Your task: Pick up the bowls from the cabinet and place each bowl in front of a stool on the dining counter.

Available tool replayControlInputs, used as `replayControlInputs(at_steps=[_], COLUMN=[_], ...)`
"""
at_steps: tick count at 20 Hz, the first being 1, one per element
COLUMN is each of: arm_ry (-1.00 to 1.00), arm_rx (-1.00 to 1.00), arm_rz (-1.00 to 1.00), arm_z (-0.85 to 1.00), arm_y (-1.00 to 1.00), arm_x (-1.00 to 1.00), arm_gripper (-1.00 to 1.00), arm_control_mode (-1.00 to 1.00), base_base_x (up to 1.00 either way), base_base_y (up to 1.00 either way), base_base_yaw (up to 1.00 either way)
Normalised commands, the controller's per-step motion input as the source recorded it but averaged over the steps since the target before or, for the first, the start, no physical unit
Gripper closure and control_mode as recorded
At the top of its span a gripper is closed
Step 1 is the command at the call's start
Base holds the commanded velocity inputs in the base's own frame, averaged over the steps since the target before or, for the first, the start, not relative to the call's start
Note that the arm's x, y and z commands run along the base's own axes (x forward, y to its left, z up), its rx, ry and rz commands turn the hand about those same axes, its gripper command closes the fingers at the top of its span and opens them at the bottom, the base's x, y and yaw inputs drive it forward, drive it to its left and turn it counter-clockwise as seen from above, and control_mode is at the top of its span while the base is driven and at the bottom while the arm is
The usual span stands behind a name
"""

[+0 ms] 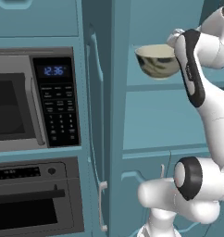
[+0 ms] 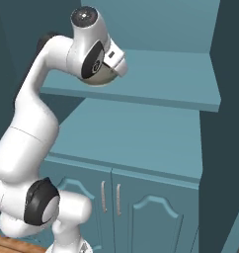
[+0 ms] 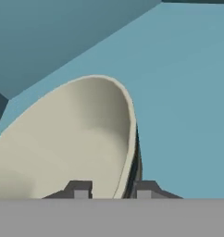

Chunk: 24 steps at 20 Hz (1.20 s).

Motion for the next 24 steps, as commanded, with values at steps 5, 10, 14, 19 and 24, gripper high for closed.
replayControlInputs(at_steps=[5, 10, 14, 19, 24], arm_ry=[-0.31, -0.36, -0.17, -0.01, -0.07], arm_rx=[0.02, 0.08, 0.09, 0.04, 0.00], arm_rz=[0.00, 0.00, -0.01, -0.01, 0.00], arm_z=[-0.07, -0.17, -0.10, 0.00, 0.00], arm_y=[-0.27, -0.37, -0.24, -0.14, -0.01], arm_x=[-1.00, -1.00, -1.00, -0.99, -0.86], arm_gripper=[1.00, 1.00, 1.00, 1.00, 1.00], arm_control_mode=[-1.00, -1.00, -1.00, -1.00, -1.00], base_base_x=[0.00, 0.00, 0.00, 0.00, 0.00], base_base_y=[0.00, 0.00, 0.00, 0.00, 0.00], base_base_yaw=[0.00, 0.00, 0.00, 0.00, 0.00])
